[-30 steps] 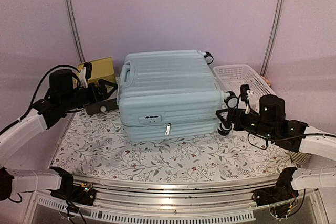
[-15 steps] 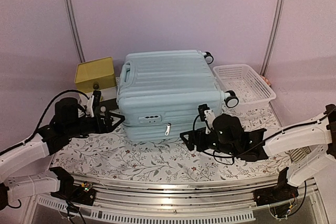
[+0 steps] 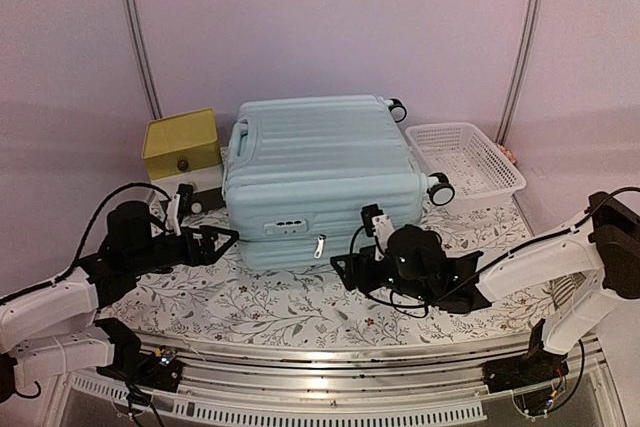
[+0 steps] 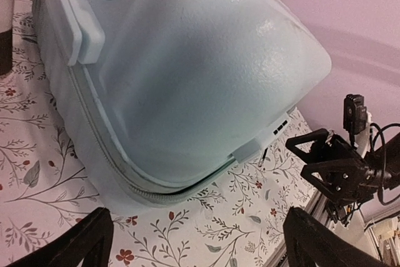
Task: Open, take out, and arrange the luggage
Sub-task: Grab the zipper of the luggage, then unzip the zipper of the luggage, then grab the zipper of the luggage, then unzip the zipper of the luggage.
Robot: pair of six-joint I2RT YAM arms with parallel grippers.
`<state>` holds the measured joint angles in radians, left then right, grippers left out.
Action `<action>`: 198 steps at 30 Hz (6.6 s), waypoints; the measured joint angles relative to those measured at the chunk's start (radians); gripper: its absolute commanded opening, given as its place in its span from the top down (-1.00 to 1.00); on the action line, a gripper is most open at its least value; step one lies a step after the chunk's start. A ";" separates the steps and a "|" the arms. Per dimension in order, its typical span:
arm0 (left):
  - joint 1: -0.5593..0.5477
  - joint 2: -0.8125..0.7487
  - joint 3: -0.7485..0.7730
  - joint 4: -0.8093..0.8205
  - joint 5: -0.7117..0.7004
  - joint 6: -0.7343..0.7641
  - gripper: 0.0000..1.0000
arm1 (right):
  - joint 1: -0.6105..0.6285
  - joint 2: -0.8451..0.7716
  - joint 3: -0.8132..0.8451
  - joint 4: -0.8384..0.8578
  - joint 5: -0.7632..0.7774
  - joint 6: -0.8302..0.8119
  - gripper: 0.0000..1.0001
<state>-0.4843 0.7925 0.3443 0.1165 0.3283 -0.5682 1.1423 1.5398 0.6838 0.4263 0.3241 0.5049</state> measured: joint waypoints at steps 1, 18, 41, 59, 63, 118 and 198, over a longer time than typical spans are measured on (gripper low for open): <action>0.000 0.000 -0.004 0.005 0.001 0.000 -0.94 | 0.002 0.017 0.008 0.005 0.002 0.000 -0.49; -0.003 -0.076 -0.033 0.021 -0.011 -0.001 -0.92 | 0.023 0.309 0.237 0.031 0.179 -0.001 -0.22; -0.005 -0.046 -0.033 0.022 -0.026 -0.001 -0.91 | 0.043 0.290 0.293 -0.111 0.272 0.041 0.95; -0.005 -0.058 -0.033 0.019 -0.032 -0.006 -0.91 | -0.097 0.075 0.077 -0.012 -0.058 0.027 0.96; -0.006 -0.058 -0.033 0.018 -0.053 -0.010 -0.90 | -0.147 -0.010 -0.019 -0.005 -0.093 0.054 0.96; -0.006 -0.008 0.000 0.019 -0.096 -0.026 -0.97 | -0.380 -0.170 -0.264 0.138 -0.333 -0.176 -0.01; -0.137 0.193 0.027 0.124 -0.135 0.005 -0.97 | -0.710 -0.356 0.318 -0.584 -0.360 -0.359 -0.74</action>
<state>-0.6212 0.9859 0.3714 0.2405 0.1932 -0.5629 0.4328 1.1843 1.0016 -0.1577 -0.0357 0.1463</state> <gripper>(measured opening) 0.983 0.847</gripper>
